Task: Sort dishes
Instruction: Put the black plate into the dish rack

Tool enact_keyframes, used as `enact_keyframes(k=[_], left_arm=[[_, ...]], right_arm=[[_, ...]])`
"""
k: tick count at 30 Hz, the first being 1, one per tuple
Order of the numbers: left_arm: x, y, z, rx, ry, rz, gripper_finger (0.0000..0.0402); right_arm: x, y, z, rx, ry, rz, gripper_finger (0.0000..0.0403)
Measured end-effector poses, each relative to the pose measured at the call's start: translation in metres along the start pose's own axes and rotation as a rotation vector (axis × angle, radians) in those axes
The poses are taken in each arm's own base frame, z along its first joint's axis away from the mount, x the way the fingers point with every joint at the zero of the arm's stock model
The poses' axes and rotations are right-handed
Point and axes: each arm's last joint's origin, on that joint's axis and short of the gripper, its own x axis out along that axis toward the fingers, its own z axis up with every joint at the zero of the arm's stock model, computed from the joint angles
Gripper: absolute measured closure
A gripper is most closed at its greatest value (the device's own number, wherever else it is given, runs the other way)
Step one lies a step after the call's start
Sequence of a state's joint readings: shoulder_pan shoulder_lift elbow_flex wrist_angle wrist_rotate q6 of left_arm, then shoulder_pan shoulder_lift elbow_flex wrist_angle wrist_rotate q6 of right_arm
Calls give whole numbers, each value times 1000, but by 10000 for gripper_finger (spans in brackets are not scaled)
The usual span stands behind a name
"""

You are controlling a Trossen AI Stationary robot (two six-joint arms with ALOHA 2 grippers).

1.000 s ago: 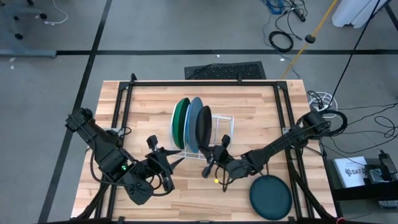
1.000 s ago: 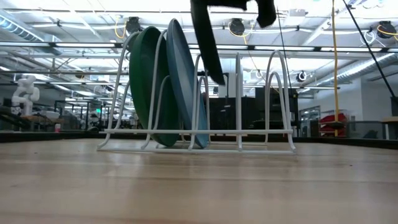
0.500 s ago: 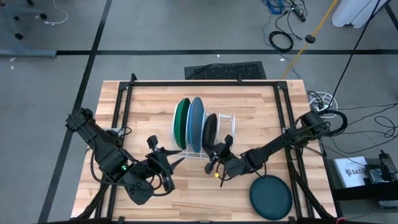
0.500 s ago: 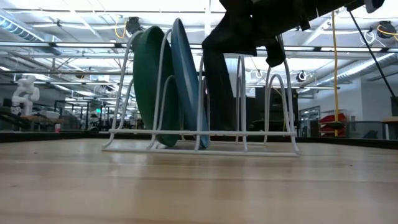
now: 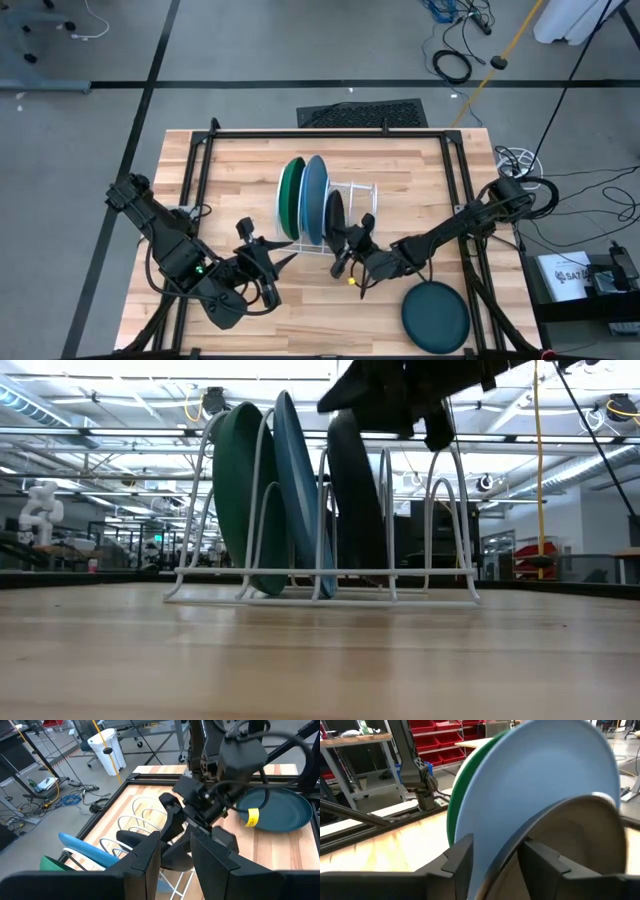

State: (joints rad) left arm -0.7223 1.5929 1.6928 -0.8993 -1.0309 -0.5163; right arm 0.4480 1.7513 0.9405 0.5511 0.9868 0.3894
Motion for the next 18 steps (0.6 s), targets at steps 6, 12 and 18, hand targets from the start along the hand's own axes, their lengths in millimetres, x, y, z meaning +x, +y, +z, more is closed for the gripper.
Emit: enact_keyframes(k=[6, 12, 18], left_arm=[[0, 0, 0, 0, 0, 0, 283], [0, 0, 0, 0, 0, 0, 283], [0, 0, 0, 0, 0, 0, 283]], right_arm=[[-9, -3, 26, -58, -38, 12, 234], [-18, -12, 49, -103, -49, -16, 204], [-17, -19, 47, -122, -9, -49, 188]])
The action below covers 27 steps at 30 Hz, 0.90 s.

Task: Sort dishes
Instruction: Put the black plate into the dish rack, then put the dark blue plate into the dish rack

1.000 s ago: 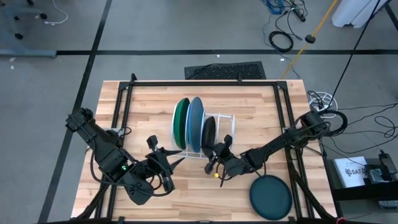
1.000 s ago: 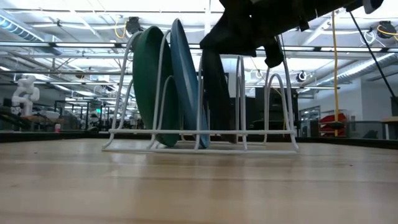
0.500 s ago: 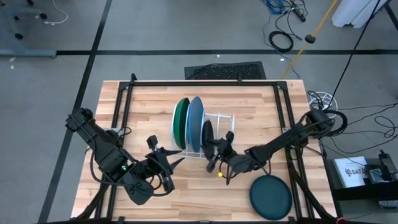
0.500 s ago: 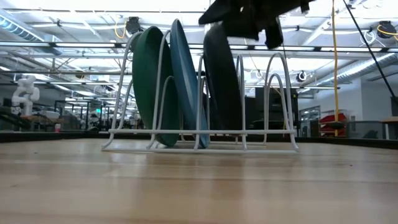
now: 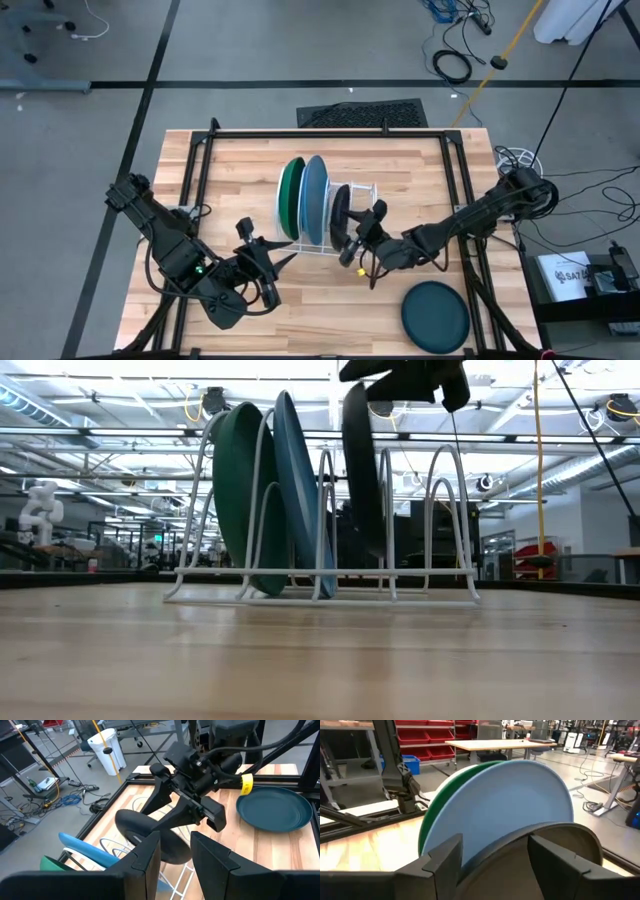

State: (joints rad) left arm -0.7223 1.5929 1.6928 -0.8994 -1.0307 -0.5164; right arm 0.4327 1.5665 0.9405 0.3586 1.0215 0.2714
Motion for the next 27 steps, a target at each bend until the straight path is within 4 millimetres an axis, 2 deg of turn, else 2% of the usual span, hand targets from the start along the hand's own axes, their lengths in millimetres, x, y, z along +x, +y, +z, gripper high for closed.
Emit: enact_keyframes(k=[10, 17, 23, 27], left_arm=[[0, 0, 0, 0, 0, 0, 283], [0, 0, 0, 0, 0, 0, 283], [0, 0, 0, 0, 0, 0, 283], [0, 0, 0, 0, 0, 0, 283]], right_arm=[[3, -4, -4, -25, 32, -10, 174], [-2, -2, -1, -87, 52, 76, 174], [-34, -12, 28, -160, 99, 350, 174], [-70, -31, 46, -141, 319, 627, 175]])
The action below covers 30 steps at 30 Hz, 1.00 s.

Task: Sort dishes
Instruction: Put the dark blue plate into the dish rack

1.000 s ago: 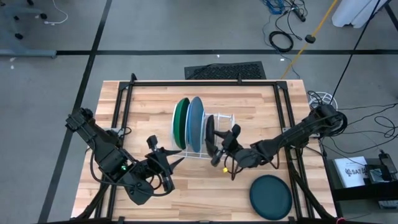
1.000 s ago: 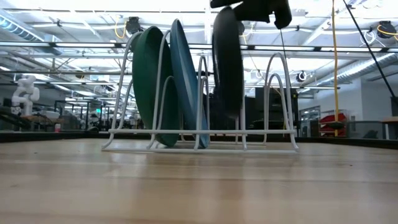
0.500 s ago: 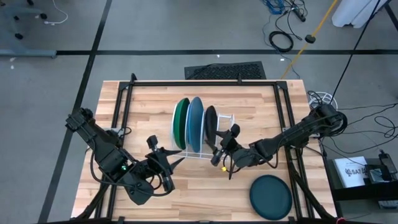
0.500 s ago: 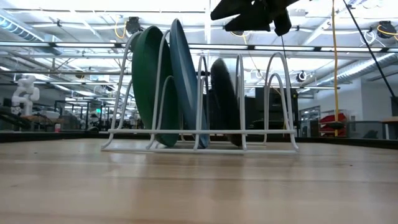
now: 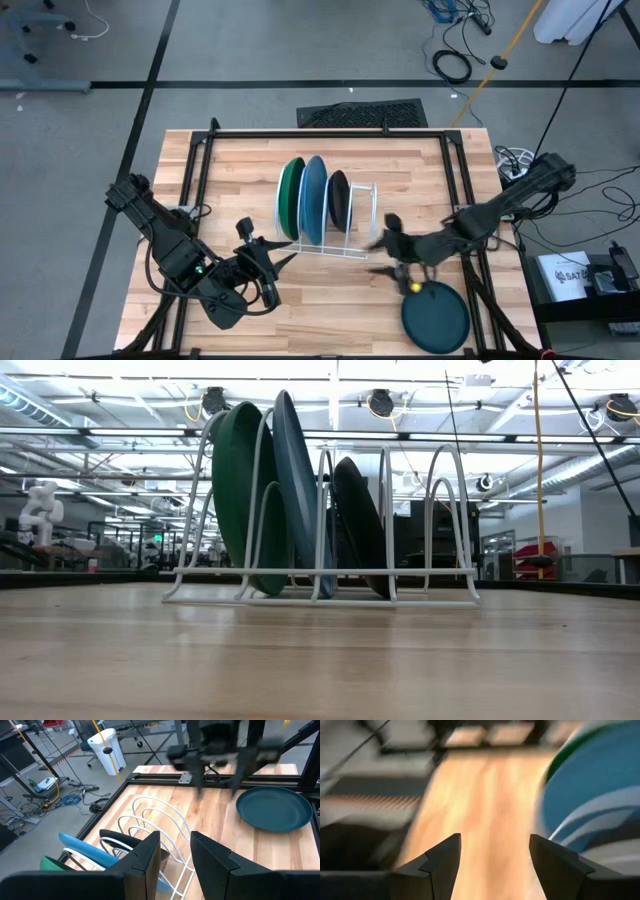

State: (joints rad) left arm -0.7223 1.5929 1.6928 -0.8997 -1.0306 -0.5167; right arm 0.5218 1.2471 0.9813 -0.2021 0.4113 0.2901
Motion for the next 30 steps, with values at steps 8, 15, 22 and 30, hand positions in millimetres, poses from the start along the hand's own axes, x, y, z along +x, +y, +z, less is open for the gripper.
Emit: enact_keyframes(k=[8, 15, 22, 30], left_arm=[[1, 1, 0, -2, 1, 3, 283], [1, 1, 0, -4, 0, 3, 283], [1, 1, 0, -4, 0, 3, 283], [1, 0, 0, -3, 1, 2, 283]], right_arm=[[-42, 23, -50, 196, 623, 137, 175], [-25, 45, -95, 40, 961, 114, 175], [3, 42, -119, -127, 1118, 95, 175], [33, 30, -135, -229, 1218, 160, 198]])
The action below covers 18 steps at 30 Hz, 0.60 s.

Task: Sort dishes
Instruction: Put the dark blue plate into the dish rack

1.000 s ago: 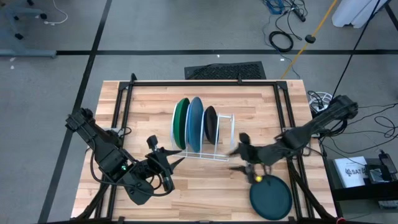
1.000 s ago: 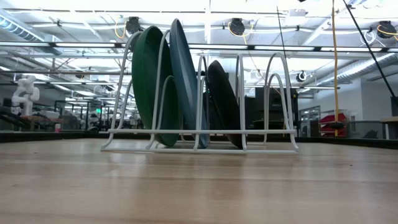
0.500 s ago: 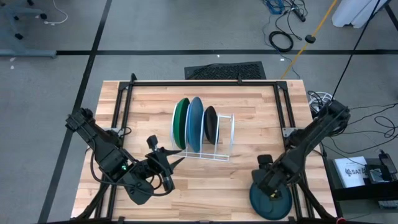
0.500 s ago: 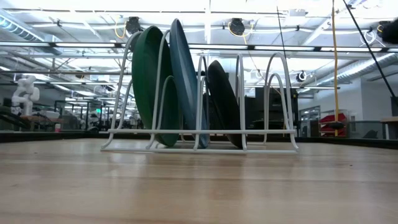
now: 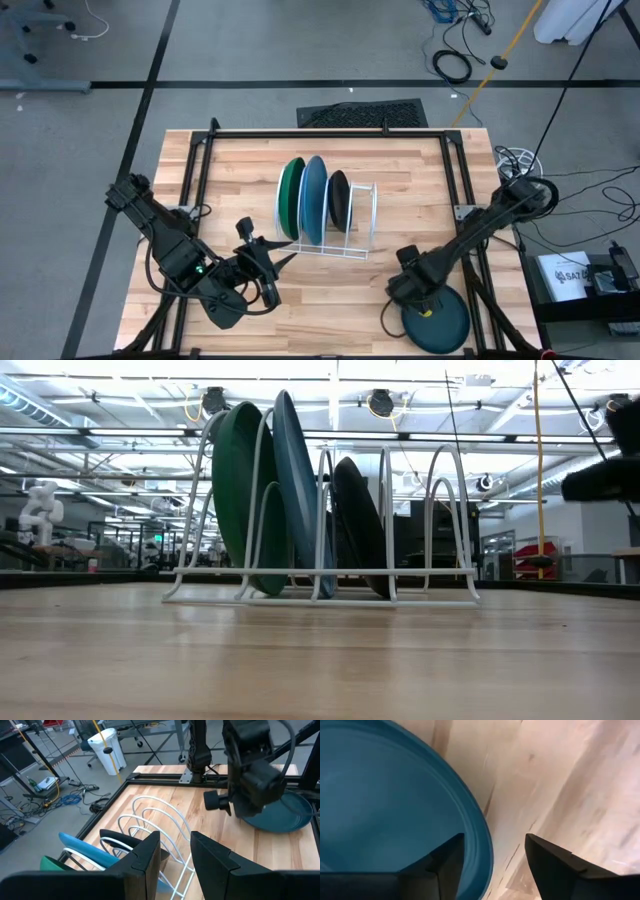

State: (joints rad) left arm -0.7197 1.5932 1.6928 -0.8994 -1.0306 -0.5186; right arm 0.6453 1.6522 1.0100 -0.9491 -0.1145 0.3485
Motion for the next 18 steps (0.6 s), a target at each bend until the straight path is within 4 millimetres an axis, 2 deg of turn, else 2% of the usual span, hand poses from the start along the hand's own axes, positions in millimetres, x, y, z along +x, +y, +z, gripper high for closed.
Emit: enact_keyframes(k=[10, 18], left_arm=[[0, 0, 0, 1, 0, 0, 283], [0, 0, 0, 1, 0, 0, 283]], right_arm=[[28, -2, 8, -49, 114, 17, 265], [27, -2, 8, -56, 124, 24, 384]])
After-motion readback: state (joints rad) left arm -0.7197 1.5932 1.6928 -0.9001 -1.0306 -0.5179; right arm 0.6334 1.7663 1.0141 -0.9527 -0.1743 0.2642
